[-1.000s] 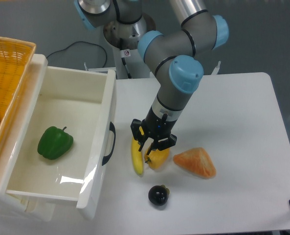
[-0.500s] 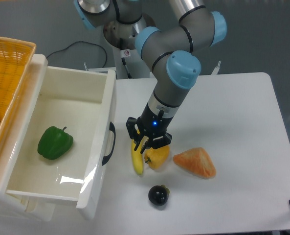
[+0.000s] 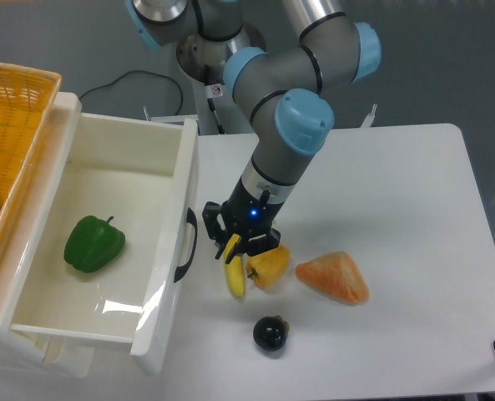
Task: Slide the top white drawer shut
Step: 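Move the gripper over the banana toward the open drawer's front panel, then lower the gripper against the drawer front beside its black handle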
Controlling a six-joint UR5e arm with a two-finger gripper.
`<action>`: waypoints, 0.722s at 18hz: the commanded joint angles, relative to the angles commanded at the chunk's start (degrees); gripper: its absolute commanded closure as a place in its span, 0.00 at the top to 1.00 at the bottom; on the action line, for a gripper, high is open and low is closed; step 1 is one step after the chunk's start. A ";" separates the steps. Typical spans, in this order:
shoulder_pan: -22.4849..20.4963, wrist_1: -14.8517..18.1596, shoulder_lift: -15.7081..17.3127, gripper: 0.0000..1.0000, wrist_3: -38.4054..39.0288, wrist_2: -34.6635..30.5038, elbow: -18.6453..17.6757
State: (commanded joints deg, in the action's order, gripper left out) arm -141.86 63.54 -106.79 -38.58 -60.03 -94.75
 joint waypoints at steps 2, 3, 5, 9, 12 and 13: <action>0.18 0.00 0.00 0.26 0.00 0.00 -0.09; 0.27 0.00 0.00 0.26 0.00 0.09 -0.09; 0.62 0.00 0.00 0.26 0.00 0.09 -0.09; 0.97 0.09 0.09 0.26 0.17 0.17 -0.17; 1.59 0.09 0.18 0.26 0.18 0.53 -0.53; 1.59 0.09 0.35 0.26 0.44 0.53 -0.61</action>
State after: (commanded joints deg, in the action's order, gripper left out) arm -140.27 63.63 -106.44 -38.15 -59.50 -95.36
